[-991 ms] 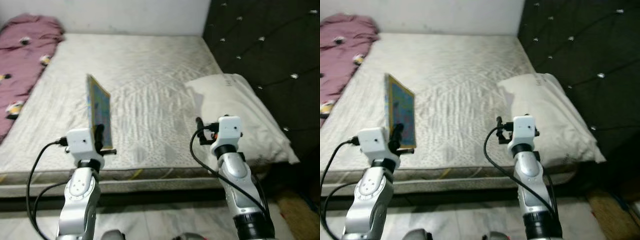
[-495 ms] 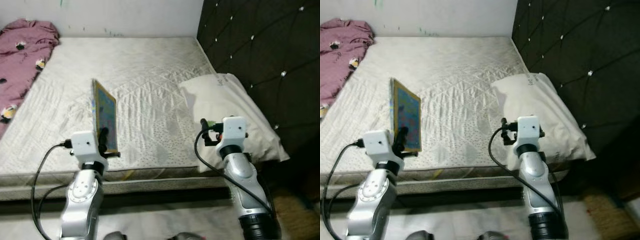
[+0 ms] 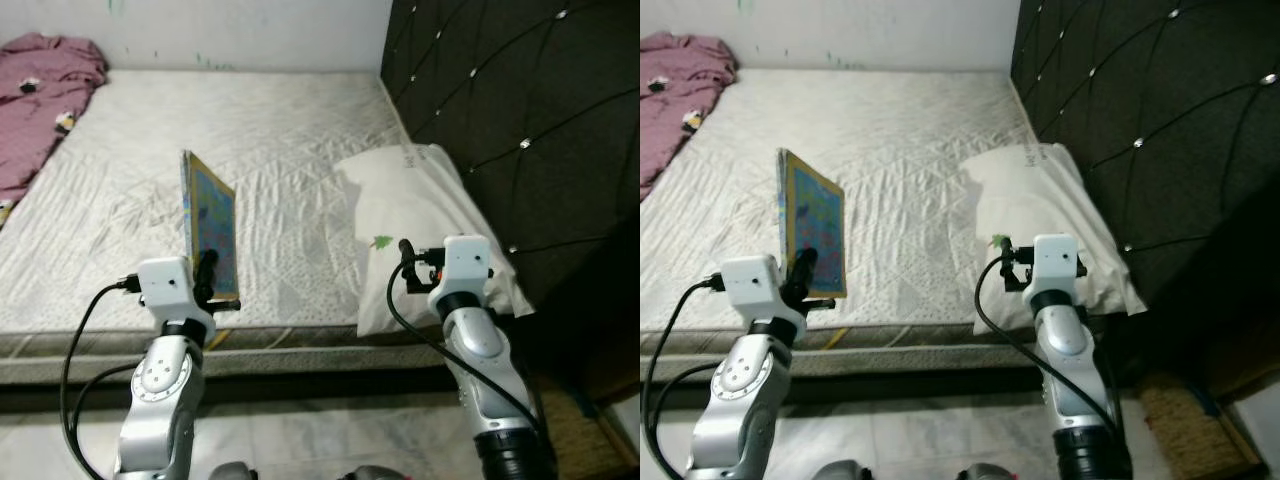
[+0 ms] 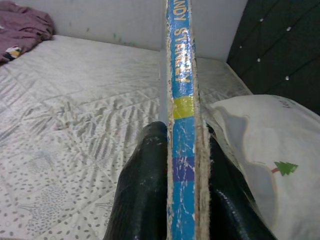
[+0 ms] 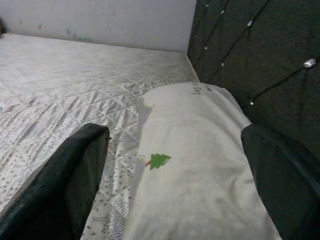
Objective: Clean up the room
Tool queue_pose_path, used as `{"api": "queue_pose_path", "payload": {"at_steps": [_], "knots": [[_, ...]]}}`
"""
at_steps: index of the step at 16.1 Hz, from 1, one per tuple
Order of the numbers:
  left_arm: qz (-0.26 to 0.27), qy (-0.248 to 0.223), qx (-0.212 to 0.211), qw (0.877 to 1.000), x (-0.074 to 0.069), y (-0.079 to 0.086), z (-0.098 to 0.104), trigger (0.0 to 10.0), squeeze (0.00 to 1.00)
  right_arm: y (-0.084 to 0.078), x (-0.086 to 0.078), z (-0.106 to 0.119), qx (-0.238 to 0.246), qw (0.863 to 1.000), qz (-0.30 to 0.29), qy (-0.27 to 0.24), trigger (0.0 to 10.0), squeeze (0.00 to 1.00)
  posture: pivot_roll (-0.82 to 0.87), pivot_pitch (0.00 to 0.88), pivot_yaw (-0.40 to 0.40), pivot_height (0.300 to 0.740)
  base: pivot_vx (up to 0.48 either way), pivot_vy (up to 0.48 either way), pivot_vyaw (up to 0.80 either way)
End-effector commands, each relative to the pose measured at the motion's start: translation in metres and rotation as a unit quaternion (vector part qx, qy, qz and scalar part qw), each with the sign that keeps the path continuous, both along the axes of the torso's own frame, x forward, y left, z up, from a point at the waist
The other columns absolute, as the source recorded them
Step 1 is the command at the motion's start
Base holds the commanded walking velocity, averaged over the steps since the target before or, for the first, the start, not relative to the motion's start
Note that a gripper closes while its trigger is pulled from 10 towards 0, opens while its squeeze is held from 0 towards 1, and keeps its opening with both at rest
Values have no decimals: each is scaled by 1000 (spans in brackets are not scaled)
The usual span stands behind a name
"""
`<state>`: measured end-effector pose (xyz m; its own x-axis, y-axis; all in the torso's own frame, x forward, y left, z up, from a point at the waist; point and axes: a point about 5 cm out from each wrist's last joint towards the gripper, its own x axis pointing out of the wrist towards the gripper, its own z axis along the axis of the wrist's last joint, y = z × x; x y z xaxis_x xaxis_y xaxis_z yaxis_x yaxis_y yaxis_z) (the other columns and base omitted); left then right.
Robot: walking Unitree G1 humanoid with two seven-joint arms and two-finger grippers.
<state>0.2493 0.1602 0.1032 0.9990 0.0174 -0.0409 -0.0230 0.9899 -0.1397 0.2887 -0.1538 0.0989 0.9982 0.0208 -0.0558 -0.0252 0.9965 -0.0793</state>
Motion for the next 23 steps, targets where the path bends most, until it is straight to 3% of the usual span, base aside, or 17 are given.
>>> {"api": "queue_pose_path", "payload": {"at_steps": [1,20,23], "knots": [[2,-35,4,999,1,4,14,10000,0,4,1,5,2,1000,8,-7,10000,0,-62,3,-12,740,0,0,0],[-7,-41,-2,999,3,2,13,10000,0,5,4,4,-1,1000,21,-3,10000,0,-61,0,-20,740,364,0,0],[5,-25,-2,1000,4,1,10,10000,0,4,4,4,1,1000,20,-2,10000,0,-61,0,-20,740,0,0,0]]}}
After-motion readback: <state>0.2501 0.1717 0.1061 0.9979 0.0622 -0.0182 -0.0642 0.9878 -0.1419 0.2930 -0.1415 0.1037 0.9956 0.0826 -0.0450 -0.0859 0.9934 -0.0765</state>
